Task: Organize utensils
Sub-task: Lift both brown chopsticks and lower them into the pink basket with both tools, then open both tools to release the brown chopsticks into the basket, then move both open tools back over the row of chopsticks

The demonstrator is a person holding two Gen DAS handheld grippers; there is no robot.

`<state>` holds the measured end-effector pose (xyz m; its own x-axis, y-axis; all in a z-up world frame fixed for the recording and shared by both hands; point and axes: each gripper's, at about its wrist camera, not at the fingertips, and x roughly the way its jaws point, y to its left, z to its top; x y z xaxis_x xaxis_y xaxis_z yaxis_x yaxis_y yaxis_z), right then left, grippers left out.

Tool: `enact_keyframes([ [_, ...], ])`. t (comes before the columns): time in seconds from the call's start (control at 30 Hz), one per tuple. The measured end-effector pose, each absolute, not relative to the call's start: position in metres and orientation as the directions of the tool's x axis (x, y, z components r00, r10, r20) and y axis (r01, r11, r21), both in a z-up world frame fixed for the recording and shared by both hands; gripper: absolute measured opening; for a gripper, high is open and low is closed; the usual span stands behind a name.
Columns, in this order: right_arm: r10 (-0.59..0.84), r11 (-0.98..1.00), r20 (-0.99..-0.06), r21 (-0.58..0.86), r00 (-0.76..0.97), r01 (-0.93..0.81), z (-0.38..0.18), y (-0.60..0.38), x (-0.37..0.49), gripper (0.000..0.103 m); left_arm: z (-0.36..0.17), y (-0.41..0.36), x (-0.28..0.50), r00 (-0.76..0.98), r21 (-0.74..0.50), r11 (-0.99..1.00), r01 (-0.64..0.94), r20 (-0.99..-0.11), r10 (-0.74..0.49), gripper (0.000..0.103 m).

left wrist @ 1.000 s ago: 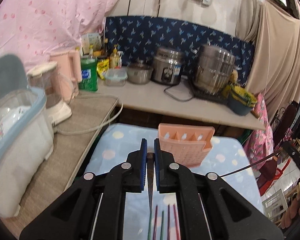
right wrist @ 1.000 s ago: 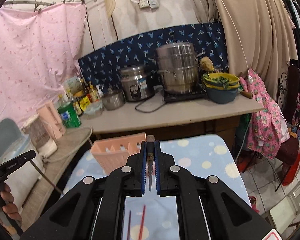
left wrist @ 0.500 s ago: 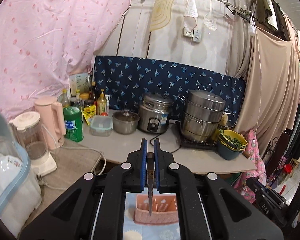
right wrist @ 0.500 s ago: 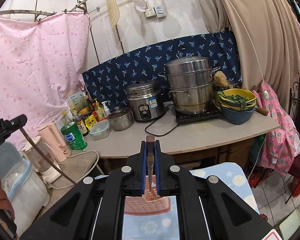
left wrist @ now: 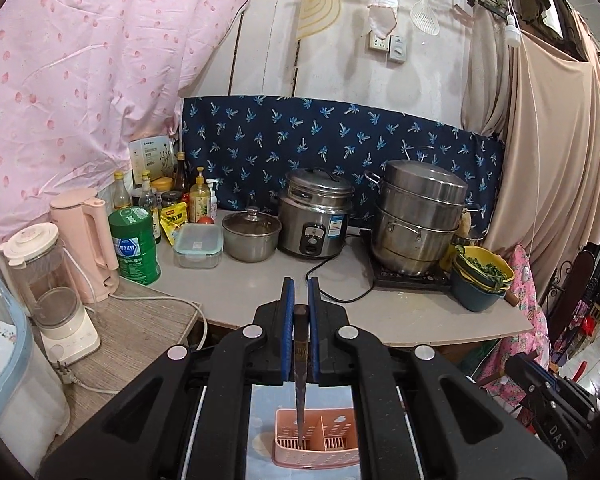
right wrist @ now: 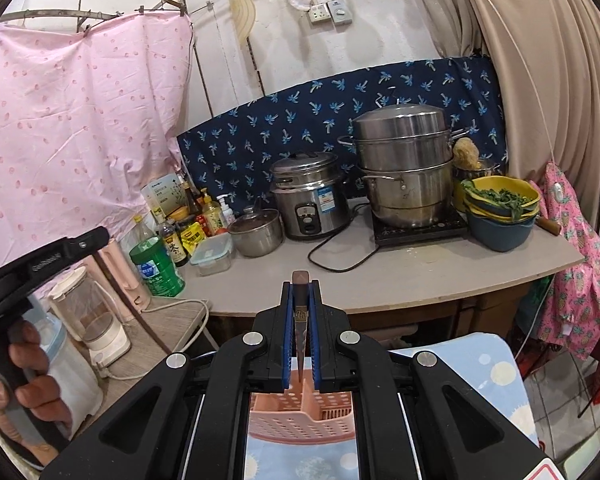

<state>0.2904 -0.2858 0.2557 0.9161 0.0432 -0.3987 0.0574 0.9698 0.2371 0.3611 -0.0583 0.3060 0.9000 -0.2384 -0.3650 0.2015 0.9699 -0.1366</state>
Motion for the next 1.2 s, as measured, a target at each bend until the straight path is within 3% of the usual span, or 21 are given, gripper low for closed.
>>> enact_keyframes([
  [0.4, 0.04, 0.978, -0.484, 0.198, 0.874, 0.064, 0.212, -0.267, 0.312, 0.008, 0.251, -0.062, 0.377, 0.856, -0.132, 0.97, 0.205, -0.456, -0.243, 0.008],
  [0.43, 0.036, 0.978, -0.484, 0.195, 0.874, 0.068, 0.211, -0.267, 0.311, 0.011, 0.248, -0.062, 0.377, 0.852, -0.133, 0.969, 0.207, -0.463, -0.245, 0.011],
  [0.5, 0.034, 0.978, -0.484, 0.196, 0.874, 0.07, 0.21, -0.266, 0.308, 0.016, 0.243, -0.06, 0.376, 0.84, -0.136, 0.968, 0.21, -0.482, -0.25, 0.031],
  [0.53, 0.036, 0.977, -0.481, 0.2, 0.876, 0.07, 0.21, -0.267, 0.306, 0.02, 0.24, -0.059, 0.375, 0.839, -0.136, 0.97, 0.202, -0.486, -0.243, 0.046],
  [0.57, 0.037, 0.977, -0.478, 0.203, 0.877, 0.069, 0.211, -0.268, 0.304, 0.021, 0.238, -0.057, 0.371, 0.845, -0.135, 0.972, 0.195, -0.48, -0.236, 0.051],
  [0.83, 0.047, 0.972, -0.451, 0.228, 0.891, 0.064, 0.221, -0.27, 0.266, 0.034, 0.223, -0.047, 0.339, 0.838, -0.089, 0.979, 0.181, -0.507, -0.201, 0.058],
  [1.2, 0.056, 0.972, -0.487, 0.225, 0.872, 0.064, 0.196, -0.262, 0.181, 0.037, 0.189, -0.019, 0.256, 0.81, -0.061, 0.984, 0.167, -0.56, -0.172, 0.058],
])
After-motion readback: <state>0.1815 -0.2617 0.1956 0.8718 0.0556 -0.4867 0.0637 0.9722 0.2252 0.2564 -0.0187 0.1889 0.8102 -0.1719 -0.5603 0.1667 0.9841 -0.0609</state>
